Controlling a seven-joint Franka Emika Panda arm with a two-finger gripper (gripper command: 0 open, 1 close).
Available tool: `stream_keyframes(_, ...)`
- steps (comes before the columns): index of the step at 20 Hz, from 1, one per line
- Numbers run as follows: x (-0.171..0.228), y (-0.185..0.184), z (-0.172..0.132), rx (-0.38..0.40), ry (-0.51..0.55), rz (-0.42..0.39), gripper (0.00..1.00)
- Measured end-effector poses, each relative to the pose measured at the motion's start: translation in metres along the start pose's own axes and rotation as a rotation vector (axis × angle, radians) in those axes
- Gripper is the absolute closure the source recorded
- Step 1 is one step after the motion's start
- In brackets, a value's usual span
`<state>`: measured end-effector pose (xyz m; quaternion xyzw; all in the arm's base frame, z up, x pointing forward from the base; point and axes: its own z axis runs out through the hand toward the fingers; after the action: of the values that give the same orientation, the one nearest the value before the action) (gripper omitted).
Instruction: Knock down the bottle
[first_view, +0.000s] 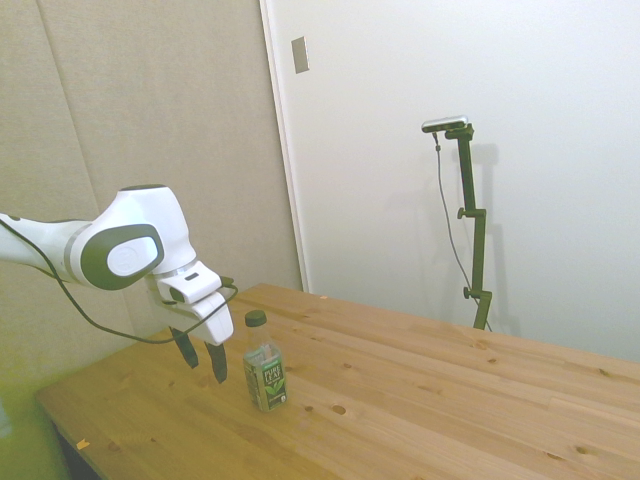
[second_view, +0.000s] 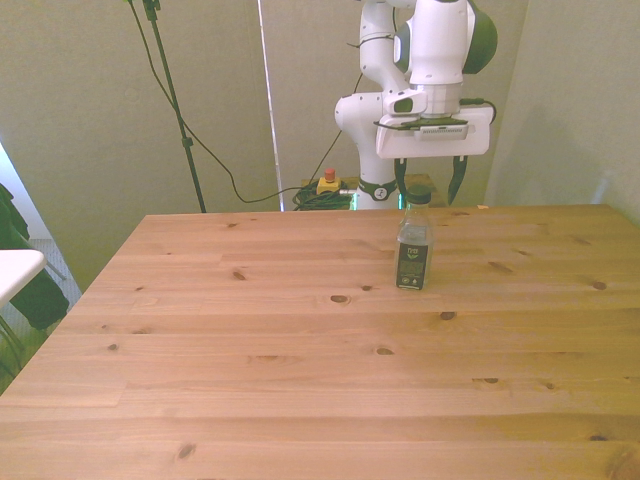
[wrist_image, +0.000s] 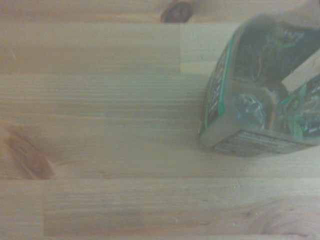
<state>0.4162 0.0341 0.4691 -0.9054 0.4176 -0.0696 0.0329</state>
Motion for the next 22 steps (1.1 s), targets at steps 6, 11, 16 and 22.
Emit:
stream_keyframes(6,0.007,-0.007,-0.021,-0.002,-0.006,0.064,1.00)
stream_keyframes(11,0.022,-0.005,-0.031,-0.025,0.037,0.109,1.00)
stream_keyframes(16,0.045,-0.003,-0.026,-0.042,0.049,0.151,1.00)
stream_keyframes(22,0.065,-0.020,-0.022,-0.038,0.071,0.186,1.00)
